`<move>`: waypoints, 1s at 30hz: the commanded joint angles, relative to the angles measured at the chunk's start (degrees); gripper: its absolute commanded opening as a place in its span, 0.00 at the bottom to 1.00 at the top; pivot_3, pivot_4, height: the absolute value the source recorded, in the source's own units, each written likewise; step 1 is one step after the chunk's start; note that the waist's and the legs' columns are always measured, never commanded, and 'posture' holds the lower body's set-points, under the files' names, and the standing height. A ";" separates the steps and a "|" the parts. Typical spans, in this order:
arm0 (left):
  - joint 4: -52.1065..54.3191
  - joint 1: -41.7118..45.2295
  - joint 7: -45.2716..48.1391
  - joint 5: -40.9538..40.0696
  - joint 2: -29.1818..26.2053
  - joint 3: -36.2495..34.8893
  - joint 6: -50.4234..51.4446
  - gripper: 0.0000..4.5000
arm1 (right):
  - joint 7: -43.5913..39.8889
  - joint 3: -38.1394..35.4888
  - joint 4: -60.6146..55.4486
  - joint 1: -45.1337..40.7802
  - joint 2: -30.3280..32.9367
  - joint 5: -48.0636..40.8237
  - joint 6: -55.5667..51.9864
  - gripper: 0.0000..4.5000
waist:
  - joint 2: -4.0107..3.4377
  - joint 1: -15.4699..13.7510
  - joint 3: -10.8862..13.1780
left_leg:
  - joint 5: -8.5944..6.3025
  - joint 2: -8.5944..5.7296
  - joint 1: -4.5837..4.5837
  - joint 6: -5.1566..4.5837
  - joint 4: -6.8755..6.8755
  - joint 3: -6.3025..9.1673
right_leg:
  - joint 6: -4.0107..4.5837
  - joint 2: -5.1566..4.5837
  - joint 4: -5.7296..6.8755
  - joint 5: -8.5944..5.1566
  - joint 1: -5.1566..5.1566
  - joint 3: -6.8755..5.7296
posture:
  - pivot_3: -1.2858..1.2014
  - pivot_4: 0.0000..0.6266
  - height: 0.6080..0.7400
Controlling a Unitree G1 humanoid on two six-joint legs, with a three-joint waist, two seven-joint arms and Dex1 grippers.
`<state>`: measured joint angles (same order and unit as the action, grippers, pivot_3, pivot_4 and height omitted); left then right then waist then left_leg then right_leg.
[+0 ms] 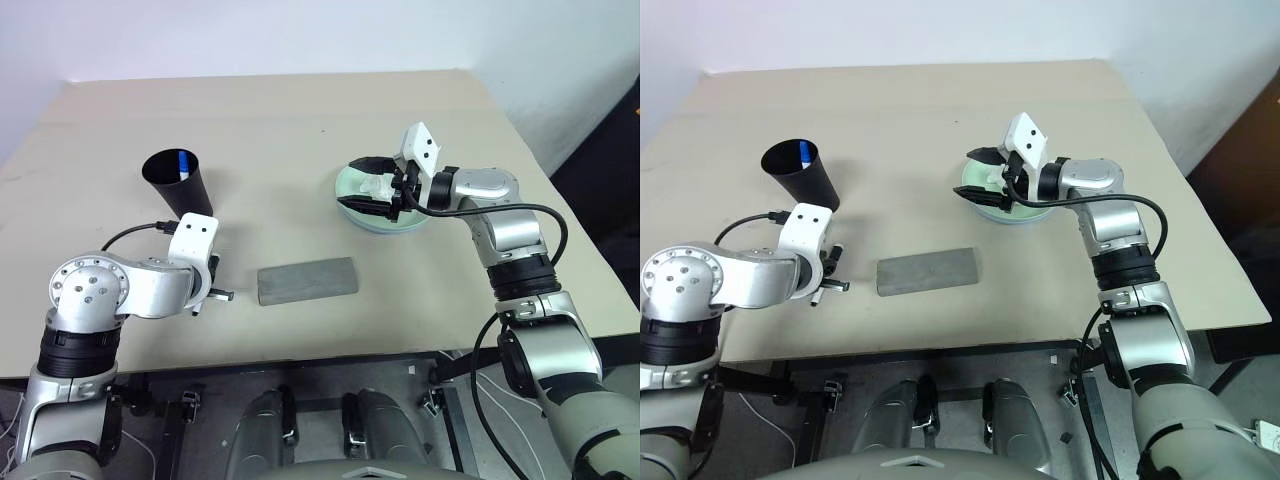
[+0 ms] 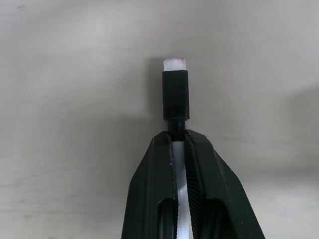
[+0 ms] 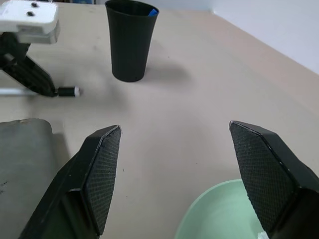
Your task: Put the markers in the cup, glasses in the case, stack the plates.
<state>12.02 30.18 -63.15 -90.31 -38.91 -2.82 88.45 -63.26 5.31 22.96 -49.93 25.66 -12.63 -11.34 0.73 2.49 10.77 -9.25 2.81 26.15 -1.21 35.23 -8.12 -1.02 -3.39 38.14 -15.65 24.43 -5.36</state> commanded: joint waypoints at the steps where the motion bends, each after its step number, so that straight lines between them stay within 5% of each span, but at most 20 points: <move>1: 1.26 2.93 -1.65 5.57 -1.90 0.90 -0.09 0.00 | 0.14 -1.17 -0.67 -1.50 0.23 -0.62 0.91 0.82 | 0.04 -0.03 0.03 | 0.00 0.00 0.06 0.00 0.01 0.00 | 0.00 0.00 -0.02 0.00 0.03 0.00 | 0.52 0.24 0.81; 7: 10.45 4.52 9.51 18.80 -1.15 0.39 -7.85 0.00 | 0.59 -0.93 -0.66 -1.38 -0.42 -0.43 1.02 0.82 | 0.07 -0.60 0.04 | 0.01 -0.08 0.50 0.01 -0.03 0.00 | -0.01 -0.05 -0.29 0.01 0.27 -0.01 | 0.52 0.24 0.81; 11: 12.11 4.72 16.63 17.50 0.35 -1.07 -7.30 0.00 | 0.75 -0.77 -0.61 -1.47 -0.57 -0.20 1.04 0.82 | 0.08 -0.69 0.05 | 0.03 -0.09 0.54 0.06 -0.13 -0.01 | -0.03 -0.05 -0.43 0.02 0.29 -0.02 | 0.52 0.24 0.81; 15: 18.18 3.68 27.06 29.01 -1.48 1.72 -15.79 0.00 | 1.22 -0.64 -0.19 -1.47 -0.84 0.19 1.63 0.82 | 0.09 -0.67 0.06 | 0.02 -0.08 0.58 0.04 -0.12 -0.01 | -0.03 -0.05 -0.43 0.02 0.33 -0.05 | 0.52 0.24 0.81; 26: 12.64 -5.05 61.92 59.29 2.08 3.67 -59.32 0.00 | 1.59 -0.72 -0.94 -1.30 -2.15 -0.11 2.19 0.82 | 0.06 -0.60 0.07 | -0.01 -0.07 0.66 0.00 -0.24 -0.04 | -0.01 -0.05 -0.45 0.02 0.47 -0.06 | 0.52 0.24 0.81; 30: 9.67 -4.86 69.78 63.63 4.66 2.53 -69.06 0.00 | 1.80 -0.53 -1.40 -0.85 -2.58 0.04 2.52 0.82 | 0.05 -0.81 0.06 | -0.01 -0.07 0.95 0.00 -0.21 -0.04 | -0.02 -0.07 -0.45 0.04 0.71 -0.06 | 0.52 0.24 0.81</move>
<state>21.26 24.78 4.15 -28.95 -34.64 1.12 23.91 -61.79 5.32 23.29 -49.95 23.28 -12.06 -9.72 0.79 1.68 10.83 -9.26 2.74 27.20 -1.22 35.03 -8.16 -1.05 -3.48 37.69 -15.60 25.22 -5.42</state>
